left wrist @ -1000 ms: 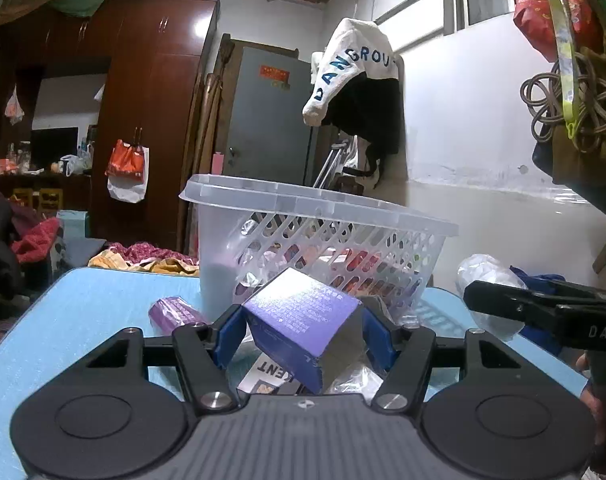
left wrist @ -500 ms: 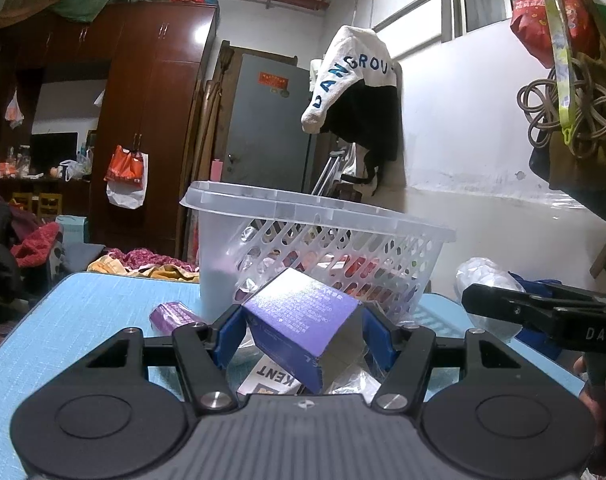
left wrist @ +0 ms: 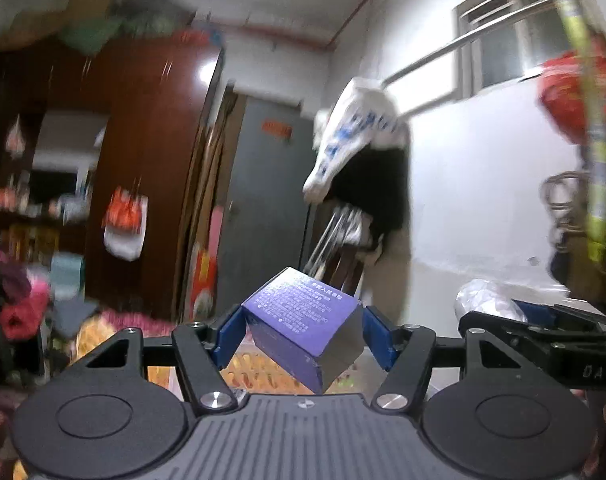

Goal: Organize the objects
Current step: 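Carry both items into the white basket and open both tools, then grasp the clear-wrapped dark pack with the right tool while the left grasps the purple tissue pack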

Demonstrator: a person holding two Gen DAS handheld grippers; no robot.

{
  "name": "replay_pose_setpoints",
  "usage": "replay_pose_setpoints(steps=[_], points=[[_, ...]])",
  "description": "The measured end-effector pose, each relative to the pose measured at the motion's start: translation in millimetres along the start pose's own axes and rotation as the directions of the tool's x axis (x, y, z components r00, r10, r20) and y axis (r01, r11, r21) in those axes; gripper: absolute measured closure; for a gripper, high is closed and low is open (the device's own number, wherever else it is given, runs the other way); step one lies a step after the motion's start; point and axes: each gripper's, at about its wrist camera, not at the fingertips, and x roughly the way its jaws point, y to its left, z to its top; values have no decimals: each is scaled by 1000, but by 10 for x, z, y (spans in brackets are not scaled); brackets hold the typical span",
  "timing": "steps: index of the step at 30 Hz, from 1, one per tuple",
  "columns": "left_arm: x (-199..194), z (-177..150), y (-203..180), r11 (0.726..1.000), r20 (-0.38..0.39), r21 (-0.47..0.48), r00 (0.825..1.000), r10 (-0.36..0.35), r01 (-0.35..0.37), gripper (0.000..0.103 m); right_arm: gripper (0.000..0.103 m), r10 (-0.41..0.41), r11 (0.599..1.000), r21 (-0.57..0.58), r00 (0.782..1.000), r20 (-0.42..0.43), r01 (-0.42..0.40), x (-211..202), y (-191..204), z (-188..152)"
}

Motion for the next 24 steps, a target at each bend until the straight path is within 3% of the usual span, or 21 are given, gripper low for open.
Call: replay_pose_setpoints(steps=[3,6,8,9,10,11,12,15,17,19,21,24], points=[[346,11,111,999,-104,-49,995,0,-5,36,21,19,1000,26,997,-76,-17,354,-109,40],[499,-92,138,999,-133,-23,991,34,-38,36,20,-12,1000,-20,994,-111,10,527,-93,-58],[549,-157,189,999,-146,-42,989,19,-25,35,19,-11,1000,-11,992,-126,9,601,-110,-141],[555,-175,203,999,-148,-40,989,18,-24,33,14,1,1000,6,992,-128,-1,585,-133,-161],[565,-184,196,999,-160,-22,987,32,-36,25,1,17,1000,26,991,-129,-14,574,-157,-185],[552,-197,196,999,-178,-6,983,43,-45,13,0,30,999,41,991,-129,-25,553,-174,-201],[527,-203,184,999,-190,6,981,50,-50,13,0,30,999,47,993,-113,-25,498,-182,-207],[184,-188,160,997,-121,49,991,58,-53,13,0,27,996,87,995,-99,-18,225,-217,-191],[-114,-258,185,994,-89,86,994,69,-61,11,0,78,990,126,995,-65,-69,-19,-293,-265],[-352,-411,284,992,-106,91,990,94,-85,7,0,91,985,157,990,-111,-73,-206,-328,-462],[-418,-594,403,986,-169,83,973,155,-143,6,0,103,984,162,977,-185,-73,-257,-316,-724],[-292,-867,576,963,-271,74,924,269,-259,7,0,97,981,192,946,-308,-38,-108,-341,-1096]])
